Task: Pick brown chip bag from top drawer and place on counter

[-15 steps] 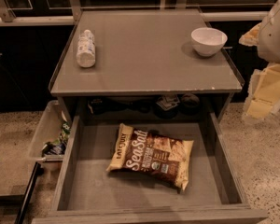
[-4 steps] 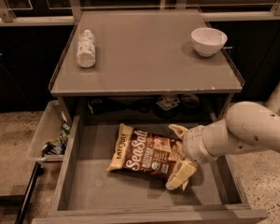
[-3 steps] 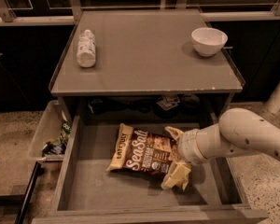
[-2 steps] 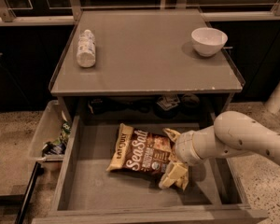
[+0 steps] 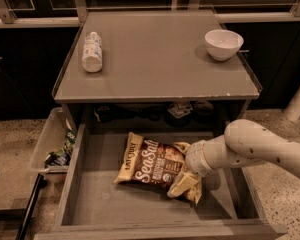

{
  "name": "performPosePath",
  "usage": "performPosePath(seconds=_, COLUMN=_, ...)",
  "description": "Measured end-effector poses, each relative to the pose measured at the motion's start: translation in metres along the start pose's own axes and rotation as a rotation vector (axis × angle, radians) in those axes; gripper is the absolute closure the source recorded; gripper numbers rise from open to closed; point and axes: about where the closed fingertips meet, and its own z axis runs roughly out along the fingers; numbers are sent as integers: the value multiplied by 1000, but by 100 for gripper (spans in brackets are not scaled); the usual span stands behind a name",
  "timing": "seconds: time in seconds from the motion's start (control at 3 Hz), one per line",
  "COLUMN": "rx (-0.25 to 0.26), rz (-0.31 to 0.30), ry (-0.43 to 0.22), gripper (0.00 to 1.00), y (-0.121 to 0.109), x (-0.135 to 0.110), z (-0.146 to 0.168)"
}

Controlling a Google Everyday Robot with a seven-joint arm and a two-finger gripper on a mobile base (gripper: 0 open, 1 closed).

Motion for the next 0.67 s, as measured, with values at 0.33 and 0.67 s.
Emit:
performPosePath(seconds=0.33, rx=0, rz=0, ry=0, gripper=38, y=0, x=0, z=0)
performPosePath(seconds=0.67, rx=0, rz=0, ry=0, gripper=61, y=0, x=0, z=0)
